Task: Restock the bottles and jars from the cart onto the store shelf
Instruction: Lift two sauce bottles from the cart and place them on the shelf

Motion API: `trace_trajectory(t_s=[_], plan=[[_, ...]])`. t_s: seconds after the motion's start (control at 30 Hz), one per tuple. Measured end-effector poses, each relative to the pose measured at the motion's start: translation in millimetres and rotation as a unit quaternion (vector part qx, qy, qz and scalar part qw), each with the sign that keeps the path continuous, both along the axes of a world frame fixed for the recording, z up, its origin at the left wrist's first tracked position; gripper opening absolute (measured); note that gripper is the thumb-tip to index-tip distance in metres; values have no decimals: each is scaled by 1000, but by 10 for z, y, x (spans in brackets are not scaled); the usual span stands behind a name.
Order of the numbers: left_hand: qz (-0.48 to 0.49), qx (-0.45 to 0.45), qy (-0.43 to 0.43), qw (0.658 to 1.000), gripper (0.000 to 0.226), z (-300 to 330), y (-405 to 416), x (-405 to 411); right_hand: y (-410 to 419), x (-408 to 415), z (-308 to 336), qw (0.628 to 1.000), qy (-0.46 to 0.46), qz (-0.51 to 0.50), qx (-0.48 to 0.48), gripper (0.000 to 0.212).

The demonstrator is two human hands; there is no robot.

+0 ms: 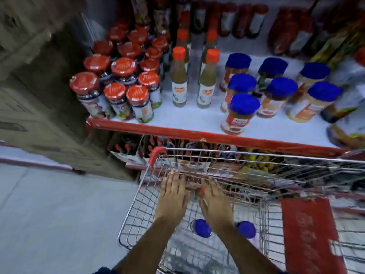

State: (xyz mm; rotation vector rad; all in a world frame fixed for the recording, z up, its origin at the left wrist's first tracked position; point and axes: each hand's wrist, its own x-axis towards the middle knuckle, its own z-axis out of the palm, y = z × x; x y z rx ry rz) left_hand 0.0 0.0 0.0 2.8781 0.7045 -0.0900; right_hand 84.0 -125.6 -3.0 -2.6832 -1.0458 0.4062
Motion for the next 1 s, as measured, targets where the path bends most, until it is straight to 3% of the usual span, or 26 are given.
trace_trajectory(t_s=[0.07, 0.43, 0.8, 1.0], plan=[[14, -47, 62, 997, 55, -167, 93, 31, 67, 56, -74, 996, 92, -10, -14, 52], [46, -105, 138, 984, 78, -289, 463, 219, 309, 321, -351, 992, 99, -53, -53, 33], [-34, -112, 103, 988, 36, 189, 519, 249, 246, 380, 187, 995, 71, 13, -68, 21], [-99, -53, 19, 994, 53, 906, 489, 110, 115, 435, 1115, 997, 42, 49, -34, 10]])
